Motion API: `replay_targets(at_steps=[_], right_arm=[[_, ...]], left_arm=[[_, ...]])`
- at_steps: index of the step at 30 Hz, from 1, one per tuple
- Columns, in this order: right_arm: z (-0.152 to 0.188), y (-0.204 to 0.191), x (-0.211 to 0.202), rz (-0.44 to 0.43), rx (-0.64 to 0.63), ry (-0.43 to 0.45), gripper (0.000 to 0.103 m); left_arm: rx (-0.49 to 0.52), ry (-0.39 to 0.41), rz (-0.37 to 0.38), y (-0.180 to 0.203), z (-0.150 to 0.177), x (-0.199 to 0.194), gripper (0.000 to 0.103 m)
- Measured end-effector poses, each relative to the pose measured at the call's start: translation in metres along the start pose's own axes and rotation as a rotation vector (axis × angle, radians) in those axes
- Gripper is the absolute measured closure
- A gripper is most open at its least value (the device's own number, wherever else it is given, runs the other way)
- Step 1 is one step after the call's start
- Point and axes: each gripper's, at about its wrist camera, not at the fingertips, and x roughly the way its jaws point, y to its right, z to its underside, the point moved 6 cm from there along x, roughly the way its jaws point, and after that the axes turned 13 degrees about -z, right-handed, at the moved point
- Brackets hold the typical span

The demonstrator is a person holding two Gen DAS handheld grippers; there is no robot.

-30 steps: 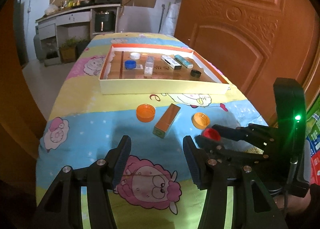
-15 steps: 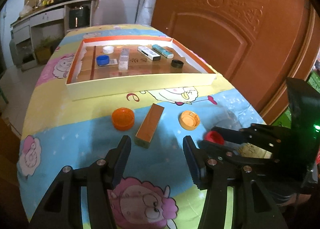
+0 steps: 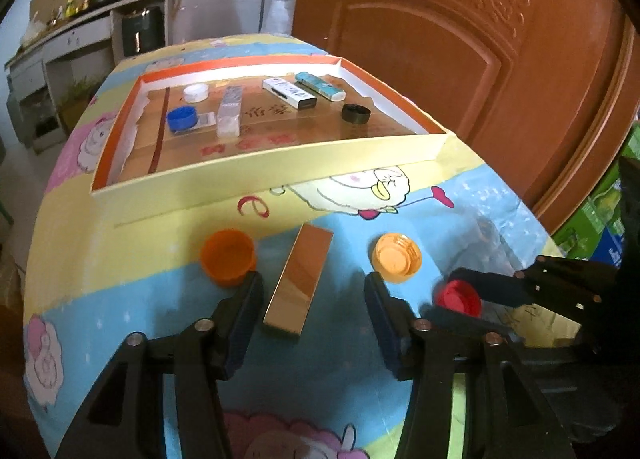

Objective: Organize rigid objects

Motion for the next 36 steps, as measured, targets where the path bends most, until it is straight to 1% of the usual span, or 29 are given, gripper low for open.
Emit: replay_targets(at_steps=[1, 2, 3, 7, 12, 17, 21, 27, 30, 36], right_arm=[[0.000, 0.000, 0.000, 0.001, 0.000, 0.000, 0.073], [0.000, 0.000, 0.000, 0.000, 0.000, 0.000, 0.073], [0.000, 0.000, 0.000, 0.000, 0.000, 0.000, 0.073], [0.000, 0.000, 0.000, 0.003, -0.001, 0.000, 0.073], [0.000, 0.002, -0.002, 0.002, 0.016, 0.005, 0.073], [-0.001, 0.003, -0.009, 0.003, 0.025, 0.016, 0.073], [-0.008, 0.003, -0.021, 0.012, 0.021, 0.039, 0.073], [-0.030, 0.003, -0.043, 0.031, -0.014, 0.087, 0.073], [-0.047, 0.003, -0.050, 0.031, -0.038, 0.105, 0.073], [-0.082, 0.007, -0.060, 0.041, -0.084, 0.142, 0.073]], left_arm=[[0.013, 0.002, -0.019, 0.002, -0.001, 0.002, 0.069], [0.022, 0.002, -0.046, 0.002, -0.001, 0.003, 0.083], [0.025, 0.003, -0.051, 0.002, -0.002, 0.003, 0.085], [0.030, 0.013, -0.055, 0.005, -0.001, 0.001, 0.085], [-0.002, 0.044, -0.056, 0.004, -0.001, -0.010, 0.085], [-0.041, 0.064, -0.040, 0.002, -0.002, -0.028, 0.085], [-0.059, 0.082, -0.035, 0.001, -0.006, -0.044, 0.085], [-0.093, 0.106, -0.051, -0.005, -0.018, -0.066, 0.085], [-0.107, 0.113, -0.085, -0.011, -0.026, -0.074, 0.085], [-0.166, 0.111, -0.115, -0.027, -0.043, -0.080, 0.085]])
